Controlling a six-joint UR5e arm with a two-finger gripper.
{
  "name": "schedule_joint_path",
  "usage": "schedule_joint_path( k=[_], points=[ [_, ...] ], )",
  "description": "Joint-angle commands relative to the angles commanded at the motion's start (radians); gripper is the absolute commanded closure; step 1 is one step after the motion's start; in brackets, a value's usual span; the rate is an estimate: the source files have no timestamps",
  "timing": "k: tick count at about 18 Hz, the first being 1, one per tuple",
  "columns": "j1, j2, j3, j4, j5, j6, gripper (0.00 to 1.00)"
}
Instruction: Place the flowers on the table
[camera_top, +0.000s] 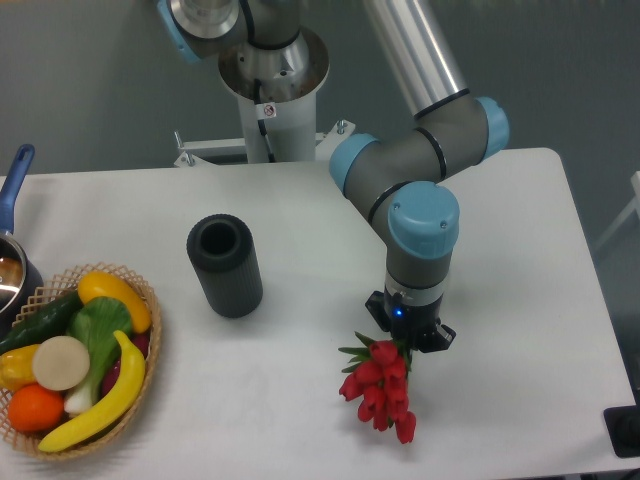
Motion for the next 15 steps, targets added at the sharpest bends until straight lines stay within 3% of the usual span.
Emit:
schedule_joint_path(
  k=[7, 15],
  points=[
    [0.008, -0.024, -0.020, 0.028, 0.096, 0.026, 0.00],
    [0.005, 0.029, -0.084, 0.020, 0.115, 0.069, 0.00]
  ],
)
